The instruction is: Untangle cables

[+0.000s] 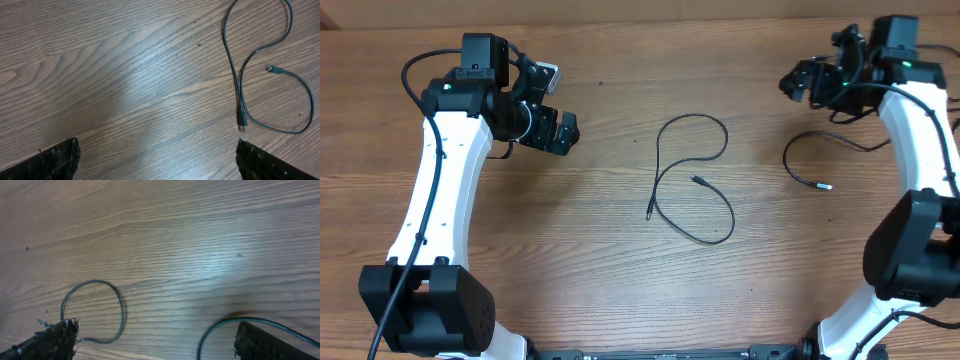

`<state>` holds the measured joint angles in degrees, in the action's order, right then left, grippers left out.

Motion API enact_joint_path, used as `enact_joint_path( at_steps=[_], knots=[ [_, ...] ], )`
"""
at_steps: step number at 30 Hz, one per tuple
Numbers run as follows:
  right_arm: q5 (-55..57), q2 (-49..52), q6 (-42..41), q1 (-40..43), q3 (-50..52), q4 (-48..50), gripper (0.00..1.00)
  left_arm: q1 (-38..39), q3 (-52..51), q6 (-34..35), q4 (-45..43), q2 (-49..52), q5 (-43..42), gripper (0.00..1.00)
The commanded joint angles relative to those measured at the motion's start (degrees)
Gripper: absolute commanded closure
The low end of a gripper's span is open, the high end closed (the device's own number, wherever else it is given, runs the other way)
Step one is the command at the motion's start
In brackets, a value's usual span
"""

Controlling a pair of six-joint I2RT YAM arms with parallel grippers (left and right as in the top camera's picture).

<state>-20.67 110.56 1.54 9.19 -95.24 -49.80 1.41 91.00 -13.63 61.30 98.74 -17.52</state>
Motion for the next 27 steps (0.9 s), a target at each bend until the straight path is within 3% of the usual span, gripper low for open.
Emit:
enact_joint_path(
  at_steps=[1, 27],
  knots=[
    [2.3, 0.0, 0.5, -2.3, -0.8, 0.0, 0.00, 0.1, 0.2, 0.4, 0.0, -1.4, 0.1, 0.00],
    [3.1, 0.0, 0.5, -5.0, -0.6, -0.5, 0.00, 0.1, 0.2, 0.4, 0.0, -1.4, 0.1, 0.00]
  ],
)
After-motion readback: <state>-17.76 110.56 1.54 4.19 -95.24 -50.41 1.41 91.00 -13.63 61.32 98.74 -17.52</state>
